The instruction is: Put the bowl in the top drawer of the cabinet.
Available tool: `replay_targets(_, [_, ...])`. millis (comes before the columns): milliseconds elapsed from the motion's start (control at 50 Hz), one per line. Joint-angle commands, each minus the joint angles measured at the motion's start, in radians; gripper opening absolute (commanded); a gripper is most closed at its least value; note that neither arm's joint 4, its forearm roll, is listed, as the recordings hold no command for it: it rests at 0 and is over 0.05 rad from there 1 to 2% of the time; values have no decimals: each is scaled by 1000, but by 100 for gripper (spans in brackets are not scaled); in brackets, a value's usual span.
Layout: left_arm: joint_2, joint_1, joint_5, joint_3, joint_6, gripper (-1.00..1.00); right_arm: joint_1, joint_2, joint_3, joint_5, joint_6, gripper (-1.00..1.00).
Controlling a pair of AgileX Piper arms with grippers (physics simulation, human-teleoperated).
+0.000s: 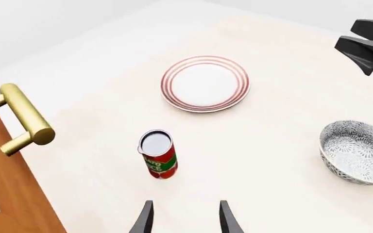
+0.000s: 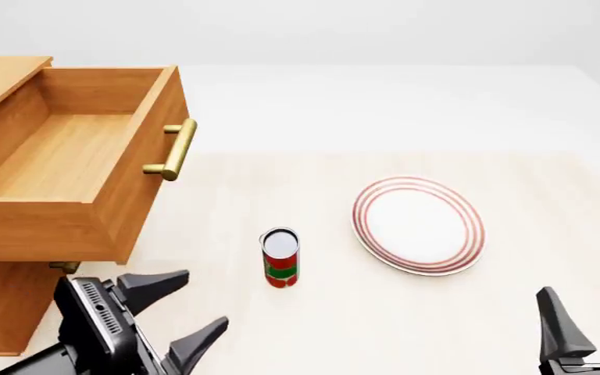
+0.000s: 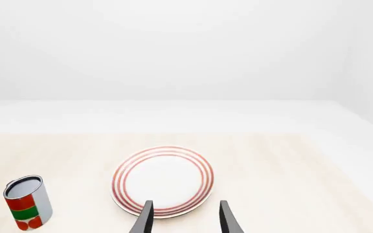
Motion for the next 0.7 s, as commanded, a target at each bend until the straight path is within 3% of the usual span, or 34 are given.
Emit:
replay_targets(20, [156,-75,-90,-32,-6,100,0,0,0,0,-1,100])
replay_targets(200, [275,-163,-124,-93,-25,100,0,0,0,0,-1,100])
replay_targets(400, [381,-271,-102,-181,-133,100,0,0,0,0,-1,100])
replay_targets(700, [506,-334,-82,-278,-268,100,0,0,0,0,-1,100])
